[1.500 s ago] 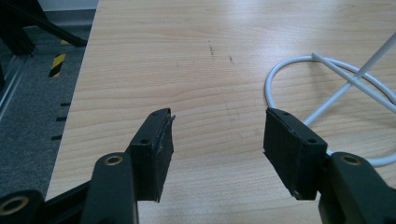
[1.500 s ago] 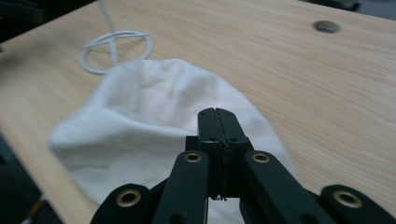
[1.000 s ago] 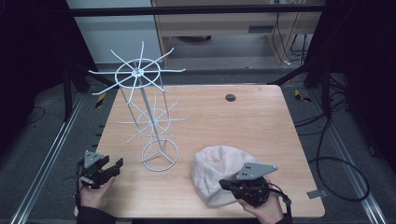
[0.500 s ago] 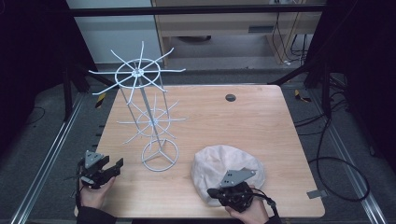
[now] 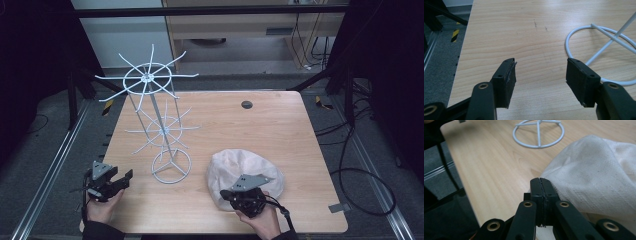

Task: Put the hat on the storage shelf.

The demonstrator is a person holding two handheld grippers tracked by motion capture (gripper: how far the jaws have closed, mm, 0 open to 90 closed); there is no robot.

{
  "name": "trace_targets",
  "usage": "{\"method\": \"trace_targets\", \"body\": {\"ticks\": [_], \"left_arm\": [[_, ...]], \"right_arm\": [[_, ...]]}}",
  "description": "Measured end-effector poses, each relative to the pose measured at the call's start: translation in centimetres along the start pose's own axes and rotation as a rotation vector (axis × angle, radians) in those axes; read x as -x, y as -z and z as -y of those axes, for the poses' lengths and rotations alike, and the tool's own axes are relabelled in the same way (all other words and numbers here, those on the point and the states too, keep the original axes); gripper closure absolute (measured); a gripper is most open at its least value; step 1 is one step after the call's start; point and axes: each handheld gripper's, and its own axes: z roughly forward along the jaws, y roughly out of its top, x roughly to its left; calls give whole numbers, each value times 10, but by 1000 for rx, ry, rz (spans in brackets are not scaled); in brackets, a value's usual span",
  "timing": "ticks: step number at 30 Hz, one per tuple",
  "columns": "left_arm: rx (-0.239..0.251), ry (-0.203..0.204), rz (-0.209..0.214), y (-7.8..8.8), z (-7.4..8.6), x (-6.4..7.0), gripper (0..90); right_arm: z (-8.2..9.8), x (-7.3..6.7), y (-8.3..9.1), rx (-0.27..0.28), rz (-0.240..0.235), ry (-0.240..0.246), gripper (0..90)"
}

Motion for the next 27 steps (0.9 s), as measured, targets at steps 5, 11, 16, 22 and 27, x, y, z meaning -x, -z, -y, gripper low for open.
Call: {"method": "trace_targets", "body": {"ticks": [5, 11, 16, 22, 27], "left_arm": [[-3, -5, 1, -1, 0, 0, 406], [-1, -9, 3, -1, 0, 2, 406], [-2, -14, 3, -1, 0, 1, 404], [-5, -19, 3, -2, 0, 2, 401], [-4, -19, 1, -2, 0, 2, 401]], "right_arm": [[-5, 6, -8, 10, 27, -14, 900], [-6, 11, -13, 22, 44, -28, 900], [-11, 10, -1, 68, 23, -35, 898], [-14, 24, 27, 140, 68, -62, 897], [-10, 45, 48, 173, 152, -92, 896]]}}
